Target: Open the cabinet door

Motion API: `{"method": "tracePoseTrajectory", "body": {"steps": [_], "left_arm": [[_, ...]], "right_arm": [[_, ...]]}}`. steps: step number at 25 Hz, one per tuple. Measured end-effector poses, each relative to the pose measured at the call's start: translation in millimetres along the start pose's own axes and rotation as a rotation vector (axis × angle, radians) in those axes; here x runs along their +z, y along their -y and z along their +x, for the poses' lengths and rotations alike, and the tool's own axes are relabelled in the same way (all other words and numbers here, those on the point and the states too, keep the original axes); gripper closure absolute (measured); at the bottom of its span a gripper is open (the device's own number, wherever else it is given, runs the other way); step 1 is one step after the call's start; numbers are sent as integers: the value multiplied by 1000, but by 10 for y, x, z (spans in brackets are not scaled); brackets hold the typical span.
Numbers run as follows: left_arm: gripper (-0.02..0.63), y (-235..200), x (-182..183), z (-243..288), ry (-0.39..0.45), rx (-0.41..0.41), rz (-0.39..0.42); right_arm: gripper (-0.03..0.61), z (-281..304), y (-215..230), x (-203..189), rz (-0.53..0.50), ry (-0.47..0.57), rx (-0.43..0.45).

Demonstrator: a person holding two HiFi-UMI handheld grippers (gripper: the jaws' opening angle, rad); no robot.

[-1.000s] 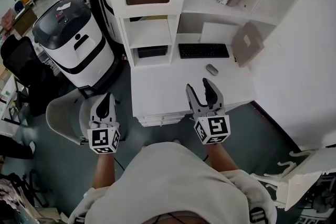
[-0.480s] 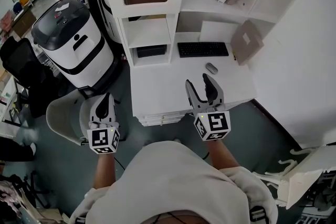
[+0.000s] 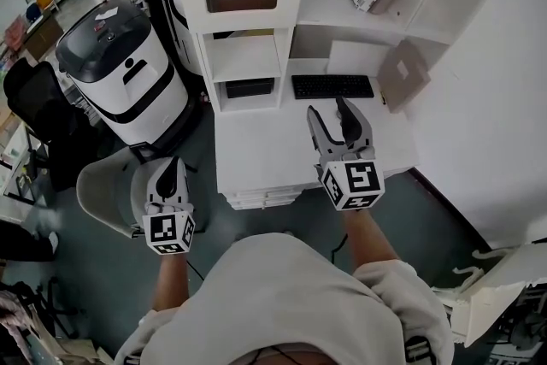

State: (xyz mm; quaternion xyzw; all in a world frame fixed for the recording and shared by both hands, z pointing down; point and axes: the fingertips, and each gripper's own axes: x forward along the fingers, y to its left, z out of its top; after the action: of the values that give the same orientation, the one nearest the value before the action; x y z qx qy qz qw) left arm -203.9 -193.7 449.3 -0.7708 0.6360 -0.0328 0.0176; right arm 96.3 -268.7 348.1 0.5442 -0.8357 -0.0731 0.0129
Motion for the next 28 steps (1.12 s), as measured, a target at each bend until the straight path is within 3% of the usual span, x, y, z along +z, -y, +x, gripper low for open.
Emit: {"method": "tracePoseTrajectory", "body": {"steps": [28], "left_arm": [[615,-92,-44,-177,-10,42,-10]], "right_arm": [[350,837,334,1266,-169,146,-9]]}}
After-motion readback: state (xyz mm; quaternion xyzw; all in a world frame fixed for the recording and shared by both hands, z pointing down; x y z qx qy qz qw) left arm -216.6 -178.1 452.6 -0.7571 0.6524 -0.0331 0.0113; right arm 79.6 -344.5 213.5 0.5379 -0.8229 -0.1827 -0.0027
